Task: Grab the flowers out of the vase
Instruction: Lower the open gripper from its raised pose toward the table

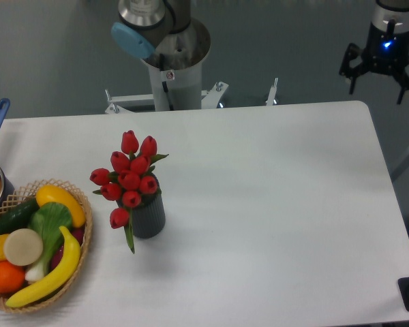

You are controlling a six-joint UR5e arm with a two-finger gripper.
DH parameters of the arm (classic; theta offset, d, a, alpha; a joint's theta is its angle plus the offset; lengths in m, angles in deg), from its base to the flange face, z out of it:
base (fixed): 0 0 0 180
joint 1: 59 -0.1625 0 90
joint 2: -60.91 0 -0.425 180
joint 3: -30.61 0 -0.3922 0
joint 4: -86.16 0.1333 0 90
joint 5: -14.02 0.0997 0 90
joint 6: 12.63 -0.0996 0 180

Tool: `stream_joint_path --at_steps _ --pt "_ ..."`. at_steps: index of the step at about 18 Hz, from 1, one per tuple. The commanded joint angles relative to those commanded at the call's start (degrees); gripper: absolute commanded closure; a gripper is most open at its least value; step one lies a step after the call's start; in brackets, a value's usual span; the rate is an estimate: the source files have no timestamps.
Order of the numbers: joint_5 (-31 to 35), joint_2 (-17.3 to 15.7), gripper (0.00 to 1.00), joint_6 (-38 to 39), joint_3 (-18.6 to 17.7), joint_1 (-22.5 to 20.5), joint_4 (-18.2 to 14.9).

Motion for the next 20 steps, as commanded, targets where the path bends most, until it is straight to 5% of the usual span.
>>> stream_joint_path --at_steps 11,20 --pt "-9.4 -0.4 0.00 8.6 -1.7 -0.2 0.4" --pt "-21.2 -3.0 0.00 9.7 -10.5 0.7 8.1"
